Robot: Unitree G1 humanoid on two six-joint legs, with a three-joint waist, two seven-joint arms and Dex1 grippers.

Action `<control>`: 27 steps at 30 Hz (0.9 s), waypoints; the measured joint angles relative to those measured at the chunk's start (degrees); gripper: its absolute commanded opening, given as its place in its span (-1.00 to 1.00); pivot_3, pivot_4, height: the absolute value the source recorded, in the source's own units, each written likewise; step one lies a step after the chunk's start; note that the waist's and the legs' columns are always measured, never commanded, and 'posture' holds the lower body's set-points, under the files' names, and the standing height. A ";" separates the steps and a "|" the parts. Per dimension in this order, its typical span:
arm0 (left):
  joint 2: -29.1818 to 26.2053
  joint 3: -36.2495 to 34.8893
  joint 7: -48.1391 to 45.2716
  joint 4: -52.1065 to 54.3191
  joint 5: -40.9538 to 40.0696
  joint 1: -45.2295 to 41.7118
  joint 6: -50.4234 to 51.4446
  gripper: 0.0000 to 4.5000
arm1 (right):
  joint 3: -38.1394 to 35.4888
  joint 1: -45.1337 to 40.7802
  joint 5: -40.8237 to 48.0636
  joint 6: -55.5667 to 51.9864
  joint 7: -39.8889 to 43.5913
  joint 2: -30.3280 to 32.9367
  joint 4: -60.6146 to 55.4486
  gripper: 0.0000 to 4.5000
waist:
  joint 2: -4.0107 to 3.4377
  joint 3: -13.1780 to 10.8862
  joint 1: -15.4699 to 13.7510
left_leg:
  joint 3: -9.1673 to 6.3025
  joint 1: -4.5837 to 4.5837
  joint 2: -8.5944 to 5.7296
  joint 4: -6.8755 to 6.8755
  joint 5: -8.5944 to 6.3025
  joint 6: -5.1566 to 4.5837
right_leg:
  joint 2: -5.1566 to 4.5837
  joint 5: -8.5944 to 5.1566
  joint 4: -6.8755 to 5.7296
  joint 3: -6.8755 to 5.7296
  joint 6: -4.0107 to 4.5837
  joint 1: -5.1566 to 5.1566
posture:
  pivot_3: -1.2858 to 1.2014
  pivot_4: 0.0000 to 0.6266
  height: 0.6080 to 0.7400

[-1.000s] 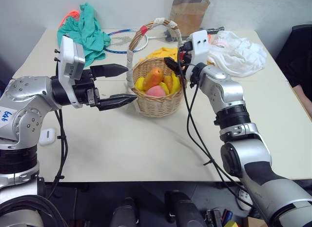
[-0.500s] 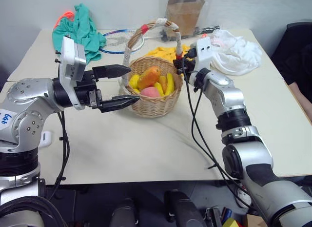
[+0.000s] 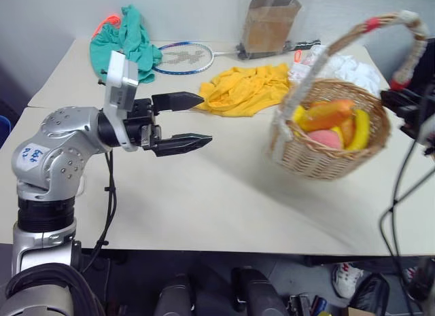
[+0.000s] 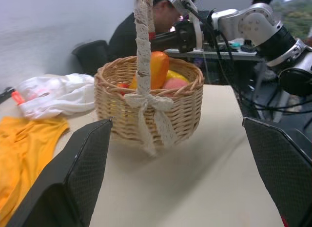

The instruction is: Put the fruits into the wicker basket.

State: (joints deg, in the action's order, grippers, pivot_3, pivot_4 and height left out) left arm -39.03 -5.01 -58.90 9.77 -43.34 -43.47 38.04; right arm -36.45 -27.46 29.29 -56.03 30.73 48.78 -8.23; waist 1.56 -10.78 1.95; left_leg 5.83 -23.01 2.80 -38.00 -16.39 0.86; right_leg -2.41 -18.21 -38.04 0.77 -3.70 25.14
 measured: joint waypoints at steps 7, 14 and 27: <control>1.56 1.65 -2.29 -2.82 1.35 -1.25 -1.77 1.00 | -4.65 5.69 0.18 -0.07 -5.30 -5.22 0.09 -0.46 | -0.04 0.02 0.23 | 0.09 0.23 -0.01 0.05 0.01 0.03 | 0.20 0.03 -0.11 0.55 -0.06 0.01 | 0.03 -0.52 1.00; 2.25 2.29 -4.27 -5.21 2.78 -1.78 -2.25 1.00 | -8.98 14.83 4.18 1.29 -3.86 -7.26 -6.03 0.61 | -0.05 0.02 -0.71 | 0.14 0.23 -0.07 0.05 -0.02 0.00 | 0.20 0.08 0.03 0.65 -0.16 -0.04 | 0.03 -0.52 1.00; 1.04 2.55 -10.09 -14.53 4.48 -5.73 -4.42 1.00 | -41.04 51.69 7.82 -1.33 35.06 16.21 4.76 0.98 | 0.08 0.01 -0.89 | 0.45 0.95 -0.06 0.07 -0.53 -0.62 | 0.82 0.18 0.51 1.07 -0.40 -0.84 | 0.03 -0.52 1.00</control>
State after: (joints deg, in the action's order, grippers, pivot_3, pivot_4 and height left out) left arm -38.00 -2.46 -68.98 -4.76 -38.86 -49.20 33.62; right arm -77.49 24.23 37.11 -57.36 65.79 64.99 -3.47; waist 1.64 -10.77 1.06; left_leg 6.29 -22.06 2.74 -37.93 -16.92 0.25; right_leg -1.58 -18.03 -37.53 1.84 -4.09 24.30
